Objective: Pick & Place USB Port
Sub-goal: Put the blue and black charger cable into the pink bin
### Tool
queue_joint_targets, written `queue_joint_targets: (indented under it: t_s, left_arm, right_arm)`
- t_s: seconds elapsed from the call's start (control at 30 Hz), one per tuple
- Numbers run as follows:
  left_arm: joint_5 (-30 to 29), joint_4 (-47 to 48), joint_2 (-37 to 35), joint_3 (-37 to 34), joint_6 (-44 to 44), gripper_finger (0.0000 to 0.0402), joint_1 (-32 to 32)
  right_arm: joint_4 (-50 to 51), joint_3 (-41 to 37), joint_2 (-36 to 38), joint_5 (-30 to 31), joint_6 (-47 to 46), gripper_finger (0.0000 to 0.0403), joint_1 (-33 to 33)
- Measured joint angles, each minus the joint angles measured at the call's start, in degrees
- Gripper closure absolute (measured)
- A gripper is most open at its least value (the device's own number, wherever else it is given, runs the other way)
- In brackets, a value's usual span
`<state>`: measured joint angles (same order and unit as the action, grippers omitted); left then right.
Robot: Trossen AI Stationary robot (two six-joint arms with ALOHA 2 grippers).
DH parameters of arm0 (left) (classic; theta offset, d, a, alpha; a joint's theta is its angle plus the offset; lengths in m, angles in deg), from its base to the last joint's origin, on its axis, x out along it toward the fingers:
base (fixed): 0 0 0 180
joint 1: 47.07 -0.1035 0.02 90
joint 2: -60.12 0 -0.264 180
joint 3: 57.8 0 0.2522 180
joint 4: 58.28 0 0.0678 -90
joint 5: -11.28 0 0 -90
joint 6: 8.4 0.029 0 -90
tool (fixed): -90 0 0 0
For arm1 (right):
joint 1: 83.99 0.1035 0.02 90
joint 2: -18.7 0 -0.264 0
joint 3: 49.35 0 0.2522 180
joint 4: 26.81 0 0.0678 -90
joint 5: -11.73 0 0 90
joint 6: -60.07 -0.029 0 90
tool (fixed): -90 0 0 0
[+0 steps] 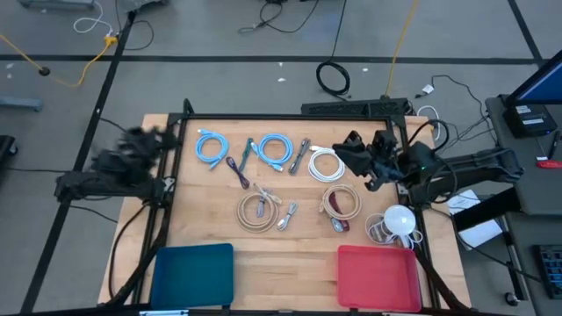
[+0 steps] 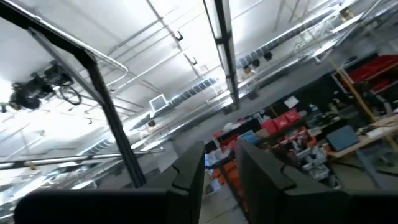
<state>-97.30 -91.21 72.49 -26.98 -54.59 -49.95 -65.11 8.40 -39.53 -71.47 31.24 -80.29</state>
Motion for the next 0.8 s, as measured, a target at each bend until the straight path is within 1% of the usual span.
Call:
queue_joint_targets:
  t_s: [0.03,0.07,0.13,0.17,0.23,0.27,0.3,0.33,0.37,0.43,0.53,0.6,0.7,0.8]
  left_arm:
    - [1.9,4.6,0.7,4.4,3.0,0.0165,-0.2]
    - [3.6,12.4,1.7,9.6,6.2,0.0165,-0.4]
    - [4.3,35.6,5.2,21.5,13.5,0.0165,-0.5]
    - [2.9,49.2,8.3,27.9,16.3,0.0165,-0.6]
    - [-2.4,74.2,15.9,39.1,19.2,0.0165,-1.1]
    - [-5.7,84.0,20.2,43.3,18.8,0.0165,-1.6]
    - [-8.6,91.2,24.4,46.5,18.0,0.0165,-2.2]
    - [-10.1,95.7,28.3,48.9,17.2,0.0165,-3.0]
    - [-10.0,97.7,31.7,50.6,17.1,0.0165,-3.9]
    - [-7.7,98.5,38.5,52.6,17.2,0.0165,-6.0]
    - [-1.2,98.8,48.8,54.8,17.1,0.0165,-10.0]
    - [2.0,100.8,55.5,55.6,17.0,0.0165,-12.7]
    - [4.3,102.8,63.8,56.4,19.1,0.0165,-16.4]
    - [4.8,104.2,70.1,56.3,21.5,0.0165,-19.4]
  right_arm:
    - [0.0,0.0,-0.2,0.8,0.2,0.0319,0.0]
    - [0.0,0.0,-0.3,0.9,0.8,0.0319,0.0]
    - [0.0,0.0,-0.6,1.0,1.9,0.0319,0.0]
    - [0.0,0.0,-0.8,1.0,2.5,0.0319,0.0]
    - [0.2,0.0,-0.9,1.5,3.0,0.0319,0.0]
    - [0.4,0.0,-0.9,2.2,3.2,0.0319,0.0]
    - [0.7,0.0,-0.9,2.4,3.4,0.0319,0.0]
    - [0.9,0.0,-0.9,2.4,4.0,0.0319,0.0]
    - [1.2,0.0,-0.9,2.5,4.5,0.0319,-0.1]
    - [1.4,0.0,-0.9,2.4,5.4,0.0319,0.0]
    - [1.6,0.0,-0.9,2.4,5.8,0.0319,0.0]
    - [2.4,0.0,-0.9,2.3,5.7,0.0319,0.0]
    - [3.5,0.0,-1.0,2.2,5.7,0.0319,0.2]
    - [5.0,0.0,-0.9,2.2,5.6,0.0319,0.7]
